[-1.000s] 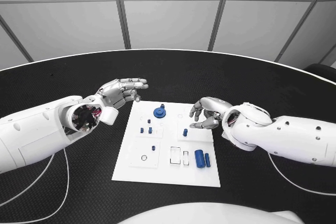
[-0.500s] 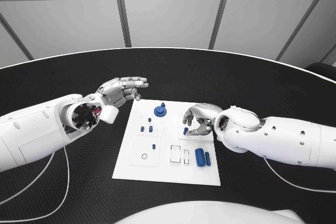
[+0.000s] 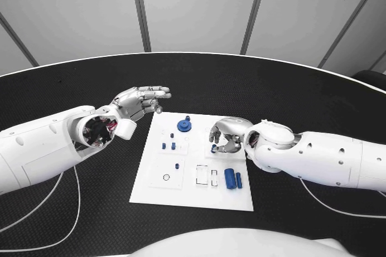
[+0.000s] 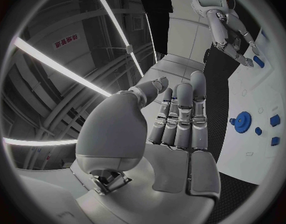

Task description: Assemble the parts on the task board

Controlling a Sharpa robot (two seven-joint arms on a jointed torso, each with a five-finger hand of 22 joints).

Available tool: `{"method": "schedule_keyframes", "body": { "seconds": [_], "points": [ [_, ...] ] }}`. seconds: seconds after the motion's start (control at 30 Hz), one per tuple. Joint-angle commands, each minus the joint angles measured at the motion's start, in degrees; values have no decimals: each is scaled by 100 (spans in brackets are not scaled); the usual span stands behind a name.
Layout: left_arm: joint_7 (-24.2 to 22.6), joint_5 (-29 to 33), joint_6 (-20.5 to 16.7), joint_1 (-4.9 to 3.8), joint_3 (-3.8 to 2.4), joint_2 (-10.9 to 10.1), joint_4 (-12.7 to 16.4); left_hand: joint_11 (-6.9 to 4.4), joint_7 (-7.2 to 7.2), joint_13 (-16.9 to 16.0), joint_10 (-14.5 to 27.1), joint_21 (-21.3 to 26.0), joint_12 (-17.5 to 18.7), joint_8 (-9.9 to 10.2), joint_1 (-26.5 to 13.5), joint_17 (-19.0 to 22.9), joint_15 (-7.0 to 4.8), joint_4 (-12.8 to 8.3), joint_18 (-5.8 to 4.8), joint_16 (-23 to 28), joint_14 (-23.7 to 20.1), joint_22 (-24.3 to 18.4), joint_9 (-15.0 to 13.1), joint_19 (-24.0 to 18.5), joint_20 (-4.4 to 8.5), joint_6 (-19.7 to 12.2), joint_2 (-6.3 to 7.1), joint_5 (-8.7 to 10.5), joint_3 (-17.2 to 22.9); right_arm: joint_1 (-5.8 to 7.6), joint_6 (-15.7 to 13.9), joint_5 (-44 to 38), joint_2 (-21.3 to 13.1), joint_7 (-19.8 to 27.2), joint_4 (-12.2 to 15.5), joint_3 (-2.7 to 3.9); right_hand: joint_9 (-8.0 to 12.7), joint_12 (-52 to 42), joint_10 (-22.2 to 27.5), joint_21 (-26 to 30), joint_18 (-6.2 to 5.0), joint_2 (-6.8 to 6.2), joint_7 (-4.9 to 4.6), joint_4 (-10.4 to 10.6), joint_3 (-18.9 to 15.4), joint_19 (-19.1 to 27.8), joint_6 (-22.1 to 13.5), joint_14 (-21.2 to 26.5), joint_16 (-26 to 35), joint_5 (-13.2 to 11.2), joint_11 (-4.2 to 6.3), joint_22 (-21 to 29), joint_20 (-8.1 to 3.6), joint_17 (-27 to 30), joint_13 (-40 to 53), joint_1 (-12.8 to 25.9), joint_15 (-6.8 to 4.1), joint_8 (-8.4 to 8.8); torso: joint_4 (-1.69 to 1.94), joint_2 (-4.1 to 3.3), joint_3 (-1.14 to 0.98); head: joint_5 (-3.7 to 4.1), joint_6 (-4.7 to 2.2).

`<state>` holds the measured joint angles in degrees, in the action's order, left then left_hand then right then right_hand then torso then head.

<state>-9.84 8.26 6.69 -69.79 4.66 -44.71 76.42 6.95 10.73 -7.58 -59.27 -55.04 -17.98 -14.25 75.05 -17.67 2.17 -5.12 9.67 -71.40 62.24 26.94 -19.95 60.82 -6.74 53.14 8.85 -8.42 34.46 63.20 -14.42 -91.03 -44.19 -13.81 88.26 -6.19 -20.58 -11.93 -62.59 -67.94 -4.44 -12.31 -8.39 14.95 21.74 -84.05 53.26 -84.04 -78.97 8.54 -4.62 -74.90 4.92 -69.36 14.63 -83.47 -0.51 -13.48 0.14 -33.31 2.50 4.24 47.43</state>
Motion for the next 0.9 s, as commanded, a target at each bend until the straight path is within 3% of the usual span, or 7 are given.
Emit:
{"method": "schedule_keyframes", "body": {
  "seconds": [0.03, 0.27, 0.9],
  "points": [
    [1, 0, -1, 0, 0, -2, 4, -10, 10, 6, 41, 36, -38, 23, 37, 5, -5, 6, 95, 22, -53, -6, 8, -32, -18, -45, -21, -31, -22, 0, 45, -2, 22, 3, -33, -2, 14, 45, -105, -56, 10, 5, 19, -32, 162, -68, 91, -201, 30, -44, 17, -372, 23, 7, -68, -74, 9, 11, -2, 4, -3, -11, 12],
    [2, 0, -1, 0, -1, -7, 9, -10, 10, 6, 41, 36, -38, 23, 37, 5, -5, 6, 95, 22, -53, -6, 8, -32, -18, -45, -21, -31, -22, -2, 162, -3, 62, 11, -90, -7, 15, 44, -343, -116, 22, -50, 65, -140, 444, -92, 252, -211, 6, -56, 71, -412, -15, -18, -170, -50, -34, -9, -5, 6, -9, -33, 28],
    [41, 0, 7, 0, -1, -8, 14, 2, 27, 12, 70, 49, -36, 35, 22, 8, 4, 26, 94, 24, -62, -15, 18, -36, -25, -74, -13, -31, -43, -33, 284, -4, 144, 45, -161, -17, -3, 70, -473, -176, 34, -54, 95, -239, 621, -113, 397, -219, -10, -68, 102, -451, -42, -31, -238, 10, -61, -49, 0, 10, -10, -59, 37]
  ]
}}
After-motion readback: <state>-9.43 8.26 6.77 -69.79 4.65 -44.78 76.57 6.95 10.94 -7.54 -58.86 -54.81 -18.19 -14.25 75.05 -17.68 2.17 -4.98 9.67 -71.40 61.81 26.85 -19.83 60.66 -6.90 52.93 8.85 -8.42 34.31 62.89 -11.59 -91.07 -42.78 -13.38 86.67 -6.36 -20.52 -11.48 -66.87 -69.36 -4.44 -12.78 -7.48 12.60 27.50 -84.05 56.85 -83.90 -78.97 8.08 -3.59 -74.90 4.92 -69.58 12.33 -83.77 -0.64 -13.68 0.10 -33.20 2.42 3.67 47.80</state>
